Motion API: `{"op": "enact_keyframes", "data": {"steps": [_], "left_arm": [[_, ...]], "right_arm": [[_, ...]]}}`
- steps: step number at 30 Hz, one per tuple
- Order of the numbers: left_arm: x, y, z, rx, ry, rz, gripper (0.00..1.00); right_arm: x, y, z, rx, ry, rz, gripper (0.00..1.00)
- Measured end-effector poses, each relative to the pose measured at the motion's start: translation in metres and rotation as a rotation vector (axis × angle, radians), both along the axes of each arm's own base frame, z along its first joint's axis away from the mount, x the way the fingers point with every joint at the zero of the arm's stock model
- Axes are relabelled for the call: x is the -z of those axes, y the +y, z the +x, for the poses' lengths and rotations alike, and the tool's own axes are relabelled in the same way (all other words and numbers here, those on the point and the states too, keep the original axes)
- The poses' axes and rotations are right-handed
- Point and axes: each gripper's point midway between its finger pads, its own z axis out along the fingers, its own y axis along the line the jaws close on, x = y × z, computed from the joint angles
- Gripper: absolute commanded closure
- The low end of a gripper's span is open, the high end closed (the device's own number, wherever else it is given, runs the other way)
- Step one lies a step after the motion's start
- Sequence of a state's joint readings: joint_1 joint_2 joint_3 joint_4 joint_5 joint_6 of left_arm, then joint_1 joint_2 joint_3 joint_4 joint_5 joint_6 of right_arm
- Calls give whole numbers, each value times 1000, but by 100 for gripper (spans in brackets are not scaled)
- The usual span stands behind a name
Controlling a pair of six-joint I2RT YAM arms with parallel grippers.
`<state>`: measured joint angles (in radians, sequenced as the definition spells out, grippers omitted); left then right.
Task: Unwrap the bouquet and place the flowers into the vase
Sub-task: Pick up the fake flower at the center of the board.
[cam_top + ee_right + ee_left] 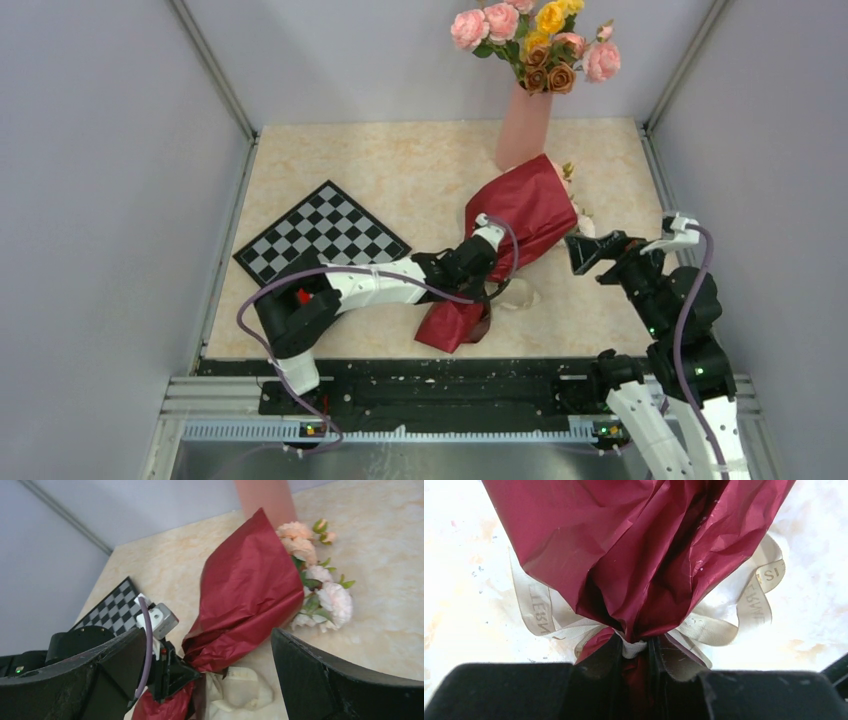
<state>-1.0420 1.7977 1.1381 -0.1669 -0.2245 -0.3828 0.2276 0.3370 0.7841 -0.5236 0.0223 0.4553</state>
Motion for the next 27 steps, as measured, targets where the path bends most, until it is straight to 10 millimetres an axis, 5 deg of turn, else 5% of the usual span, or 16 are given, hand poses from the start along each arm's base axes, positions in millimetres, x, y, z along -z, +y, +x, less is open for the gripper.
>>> {"op": "enact_keyframes", "data": {"steps": [13,27], "left_arm": [[-99,6,-13,-58,-83,-351,100],[-162,12,-58,46,-32,-695,100]], "right_arm": [[-28,75,-24,-464,-160,73,2],[4,106,-50,-687,-122,281,1]]}}
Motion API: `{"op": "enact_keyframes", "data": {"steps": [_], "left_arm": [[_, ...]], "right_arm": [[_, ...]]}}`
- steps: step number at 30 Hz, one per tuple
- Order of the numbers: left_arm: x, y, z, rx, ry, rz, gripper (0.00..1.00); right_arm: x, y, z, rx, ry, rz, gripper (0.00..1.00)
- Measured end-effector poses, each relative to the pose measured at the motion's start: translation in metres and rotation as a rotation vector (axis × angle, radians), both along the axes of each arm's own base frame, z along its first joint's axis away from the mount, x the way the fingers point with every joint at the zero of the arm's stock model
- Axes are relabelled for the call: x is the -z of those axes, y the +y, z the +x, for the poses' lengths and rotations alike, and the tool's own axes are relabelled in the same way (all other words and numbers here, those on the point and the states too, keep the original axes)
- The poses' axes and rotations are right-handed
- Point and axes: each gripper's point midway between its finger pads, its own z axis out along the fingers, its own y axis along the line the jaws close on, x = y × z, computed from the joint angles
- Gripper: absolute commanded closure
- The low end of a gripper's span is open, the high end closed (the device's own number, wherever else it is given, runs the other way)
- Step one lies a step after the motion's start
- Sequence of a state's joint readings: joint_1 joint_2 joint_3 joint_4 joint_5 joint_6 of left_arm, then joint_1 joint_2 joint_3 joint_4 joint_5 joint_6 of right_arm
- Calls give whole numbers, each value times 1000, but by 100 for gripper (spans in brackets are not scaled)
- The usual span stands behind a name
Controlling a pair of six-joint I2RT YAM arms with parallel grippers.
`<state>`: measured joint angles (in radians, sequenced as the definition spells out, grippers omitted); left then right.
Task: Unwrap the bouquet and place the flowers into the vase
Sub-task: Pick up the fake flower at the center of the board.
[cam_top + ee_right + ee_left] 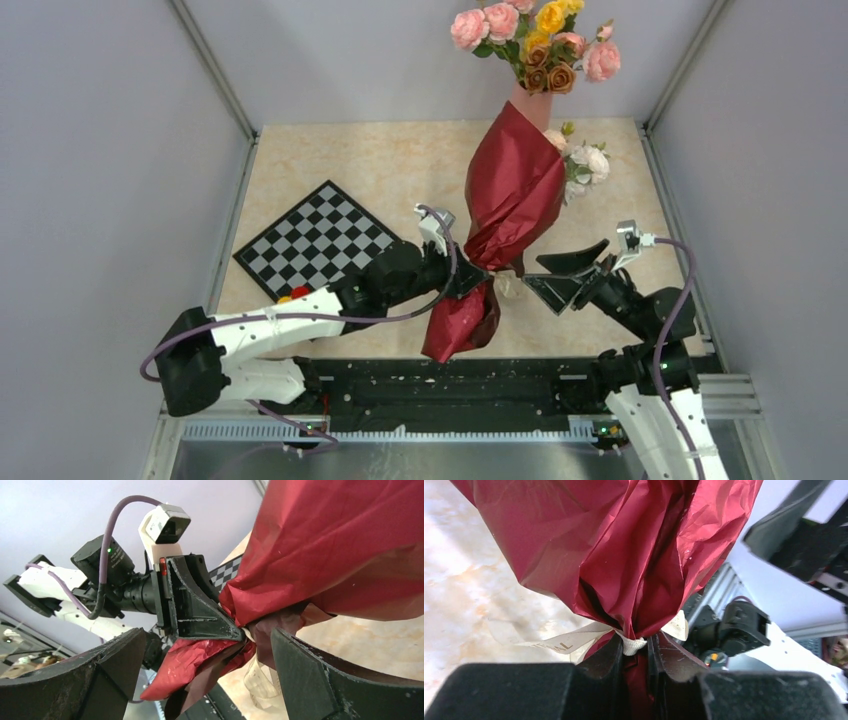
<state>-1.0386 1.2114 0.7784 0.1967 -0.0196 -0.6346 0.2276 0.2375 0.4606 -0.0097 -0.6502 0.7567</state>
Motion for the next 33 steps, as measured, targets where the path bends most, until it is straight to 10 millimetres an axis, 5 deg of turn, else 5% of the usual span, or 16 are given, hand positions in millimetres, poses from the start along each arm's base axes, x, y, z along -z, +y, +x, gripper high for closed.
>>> {"op": "enact_keyframes", "data": {"steps": [15,33], "left_arm": [[-48,-4,-23,90,10,-257,100],[-88,-11,-47,240,-41,-412,100]], "right_arm": [[42,6,-2,-51,110,91,1],[-6,17,5,-148,-35,219,1]]}}
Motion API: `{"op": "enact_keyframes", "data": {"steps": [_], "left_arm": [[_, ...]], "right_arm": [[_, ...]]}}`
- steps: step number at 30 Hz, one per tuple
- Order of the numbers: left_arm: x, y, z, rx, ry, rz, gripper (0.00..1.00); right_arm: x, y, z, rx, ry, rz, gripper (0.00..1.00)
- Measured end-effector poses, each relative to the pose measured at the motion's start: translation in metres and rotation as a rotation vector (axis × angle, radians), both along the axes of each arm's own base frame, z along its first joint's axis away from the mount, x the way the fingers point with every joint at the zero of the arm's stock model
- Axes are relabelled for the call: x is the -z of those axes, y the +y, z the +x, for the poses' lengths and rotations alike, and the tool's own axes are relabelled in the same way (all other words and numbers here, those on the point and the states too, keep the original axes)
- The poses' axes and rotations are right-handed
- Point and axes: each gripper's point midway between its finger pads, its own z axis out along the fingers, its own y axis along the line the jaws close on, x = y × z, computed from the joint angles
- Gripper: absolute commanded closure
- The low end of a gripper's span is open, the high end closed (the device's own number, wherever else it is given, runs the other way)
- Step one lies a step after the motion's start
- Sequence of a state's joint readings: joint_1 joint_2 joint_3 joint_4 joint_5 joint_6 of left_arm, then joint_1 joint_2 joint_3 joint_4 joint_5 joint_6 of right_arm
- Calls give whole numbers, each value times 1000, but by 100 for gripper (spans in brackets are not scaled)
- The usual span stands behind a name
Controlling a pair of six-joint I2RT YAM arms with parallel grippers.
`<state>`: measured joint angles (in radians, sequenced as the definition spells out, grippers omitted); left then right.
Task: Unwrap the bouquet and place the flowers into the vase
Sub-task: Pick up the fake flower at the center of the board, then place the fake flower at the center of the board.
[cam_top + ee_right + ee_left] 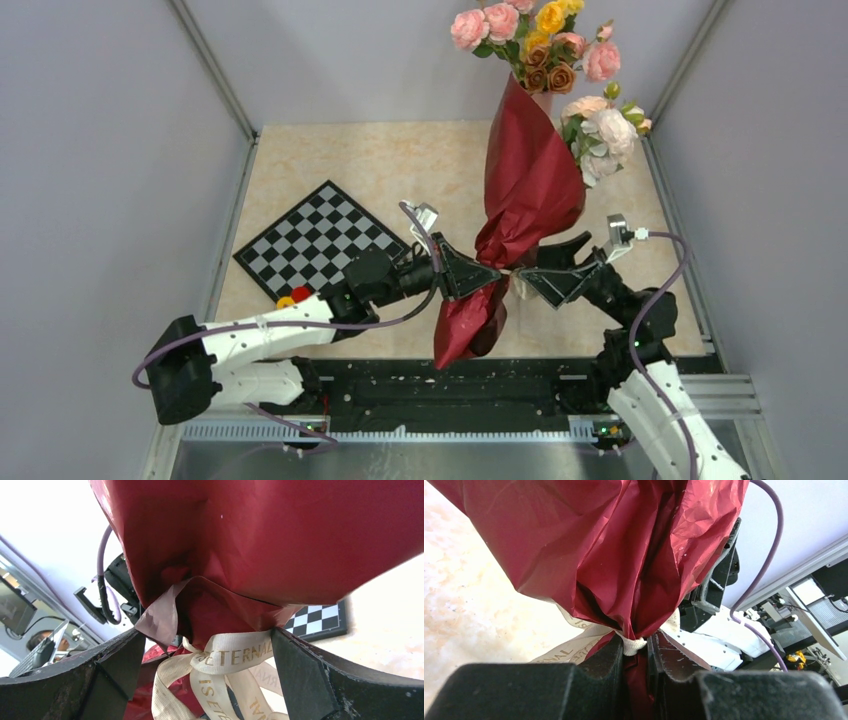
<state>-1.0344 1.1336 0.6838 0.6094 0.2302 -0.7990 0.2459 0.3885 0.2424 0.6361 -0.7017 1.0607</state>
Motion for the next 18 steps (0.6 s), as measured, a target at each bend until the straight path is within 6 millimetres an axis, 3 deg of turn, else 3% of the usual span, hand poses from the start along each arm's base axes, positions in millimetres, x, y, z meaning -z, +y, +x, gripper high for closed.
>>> {"op": "enact_keyframes", "data": {"steps": [10,15,18], "left_arm": [[-3,-10,0,30,5,-46,100],[-9,-11,-2,44,-14,-74,100],[-12,-14,-3,58,-24,-78,100]], "right_arm": [[-7,26,-1,-91,-12,3,2],[-17,27,3,-79,-43,19,4],[-22,28,4,-72,-59,34,11]]}}
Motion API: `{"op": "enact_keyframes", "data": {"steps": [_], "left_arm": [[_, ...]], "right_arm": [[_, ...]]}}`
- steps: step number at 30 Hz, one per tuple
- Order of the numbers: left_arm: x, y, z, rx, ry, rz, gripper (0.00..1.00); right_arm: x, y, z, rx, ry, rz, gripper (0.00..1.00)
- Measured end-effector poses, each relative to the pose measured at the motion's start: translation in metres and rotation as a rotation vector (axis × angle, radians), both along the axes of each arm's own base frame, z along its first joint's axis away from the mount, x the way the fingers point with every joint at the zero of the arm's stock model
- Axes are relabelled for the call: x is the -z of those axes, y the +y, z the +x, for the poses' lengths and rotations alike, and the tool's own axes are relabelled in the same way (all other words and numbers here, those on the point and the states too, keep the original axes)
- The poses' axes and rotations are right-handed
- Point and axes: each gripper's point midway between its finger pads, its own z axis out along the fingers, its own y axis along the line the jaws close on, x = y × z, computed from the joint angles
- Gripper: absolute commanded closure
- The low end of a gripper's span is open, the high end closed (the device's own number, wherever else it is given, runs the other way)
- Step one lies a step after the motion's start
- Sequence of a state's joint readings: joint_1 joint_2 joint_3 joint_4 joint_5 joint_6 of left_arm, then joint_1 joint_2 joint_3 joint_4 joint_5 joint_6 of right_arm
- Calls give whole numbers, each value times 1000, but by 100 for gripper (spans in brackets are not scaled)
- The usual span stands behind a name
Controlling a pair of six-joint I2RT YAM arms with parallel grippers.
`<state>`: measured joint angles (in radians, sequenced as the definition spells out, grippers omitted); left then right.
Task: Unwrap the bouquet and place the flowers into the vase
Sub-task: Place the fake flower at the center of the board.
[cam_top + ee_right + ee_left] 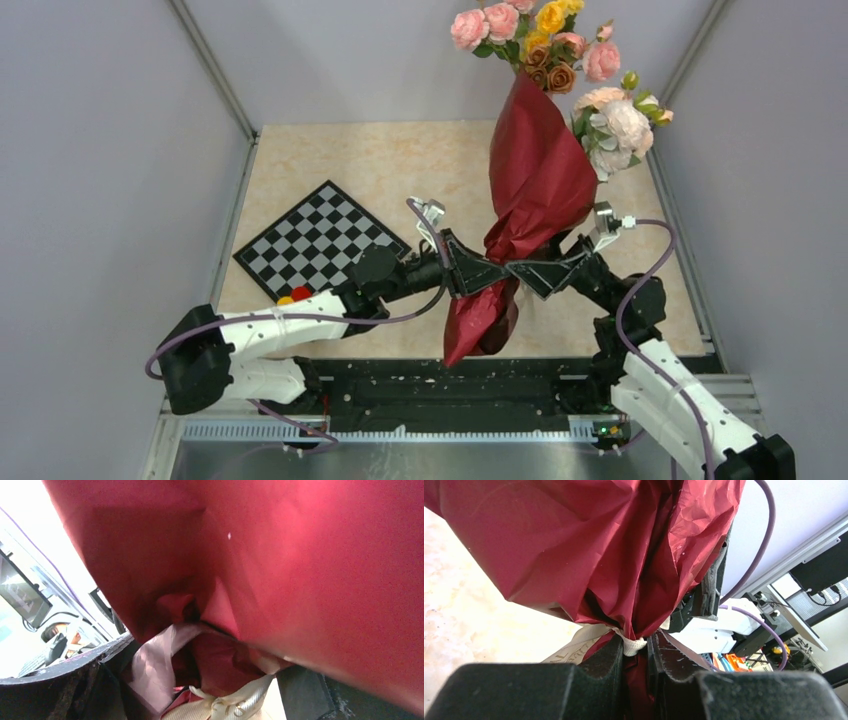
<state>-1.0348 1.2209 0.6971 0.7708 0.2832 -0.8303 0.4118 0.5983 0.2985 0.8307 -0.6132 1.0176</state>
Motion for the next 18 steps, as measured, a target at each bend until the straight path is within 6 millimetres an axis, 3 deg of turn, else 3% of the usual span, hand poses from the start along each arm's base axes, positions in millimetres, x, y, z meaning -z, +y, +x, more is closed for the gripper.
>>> {"op": "enact_keyframes", "data": {"steps": [15,18], "left_arm": [[-19,-8,-4,27,-83,-2,100],[-25,-9,-4,31,-95,2,87]], "right_arm": [[-30,-4,3,53,-75,33,69],[-36,-5,3,60,-90,32,81]]}}
